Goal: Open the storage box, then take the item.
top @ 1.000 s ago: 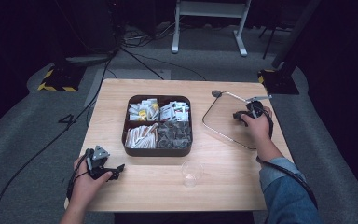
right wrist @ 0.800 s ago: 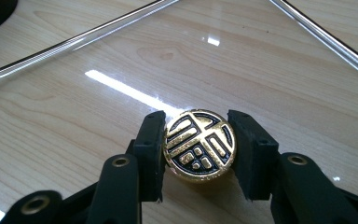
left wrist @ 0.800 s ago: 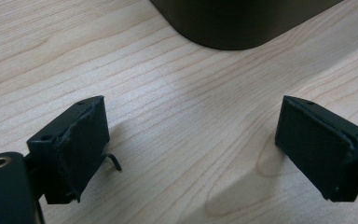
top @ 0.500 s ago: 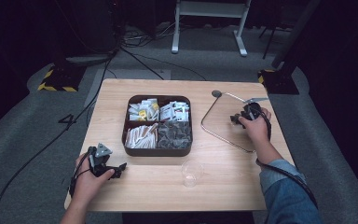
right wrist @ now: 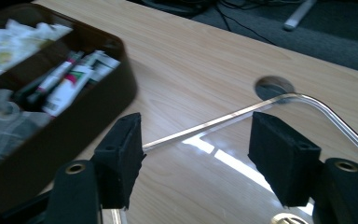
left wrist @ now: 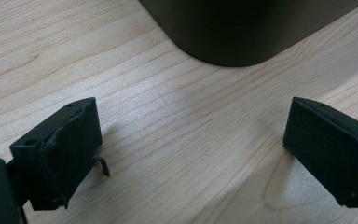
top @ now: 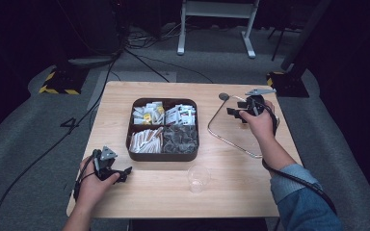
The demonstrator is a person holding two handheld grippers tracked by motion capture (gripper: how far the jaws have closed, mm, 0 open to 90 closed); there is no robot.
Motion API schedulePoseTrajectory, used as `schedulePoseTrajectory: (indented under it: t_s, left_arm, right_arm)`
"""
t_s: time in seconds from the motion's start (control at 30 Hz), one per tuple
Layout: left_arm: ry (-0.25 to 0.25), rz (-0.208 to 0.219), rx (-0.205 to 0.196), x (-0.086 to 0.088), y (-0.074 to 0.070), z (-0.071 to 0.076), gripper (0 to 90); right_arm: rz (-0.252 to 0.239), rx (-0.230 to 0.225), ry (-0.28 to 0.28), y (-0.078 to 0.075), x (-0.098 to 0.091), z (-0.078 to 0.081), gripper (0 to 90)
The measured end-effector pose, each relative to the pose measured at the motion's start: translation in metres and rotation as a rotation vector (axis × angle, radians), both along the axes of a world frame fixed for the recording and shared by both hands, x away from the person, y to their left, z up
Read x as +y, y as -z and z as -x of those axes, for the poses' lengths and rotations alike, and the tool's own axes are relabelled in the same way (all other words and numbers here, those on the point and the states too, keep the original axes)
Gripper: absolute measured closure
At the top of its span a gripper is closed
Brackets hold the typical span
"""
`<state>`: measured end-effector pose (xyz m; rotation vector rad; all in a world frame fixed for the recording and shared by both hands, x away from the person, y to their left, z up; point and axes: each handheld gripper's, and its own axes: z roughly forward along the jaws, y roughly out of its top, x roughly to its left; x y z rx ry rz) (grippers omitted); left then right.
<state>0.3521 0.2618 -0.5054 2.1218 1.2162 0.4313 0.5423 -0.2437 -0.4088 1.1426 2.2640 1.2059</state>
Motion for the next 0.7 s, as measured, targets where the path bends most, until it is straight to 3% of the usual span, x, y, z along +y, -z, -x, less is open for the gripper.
schedulePoseTrajectory:
  t_s: [0.33, 0.7]
  left_arm:
    - [0.002, -0.003, 0.000, -0.001, 0.000, -0.002, 4.0]
    - [0.005, -0.002, 0.002, -0.001, 0.000, -0.003, 4.0]
  right_arm:
    - [-0.034, -0.036, -0.151, -0.025, 0.044, 0.014, 39.6]
    - [-0.045, -0.026, -0.271, -0.023, 0.076, 0.025, 45.6]
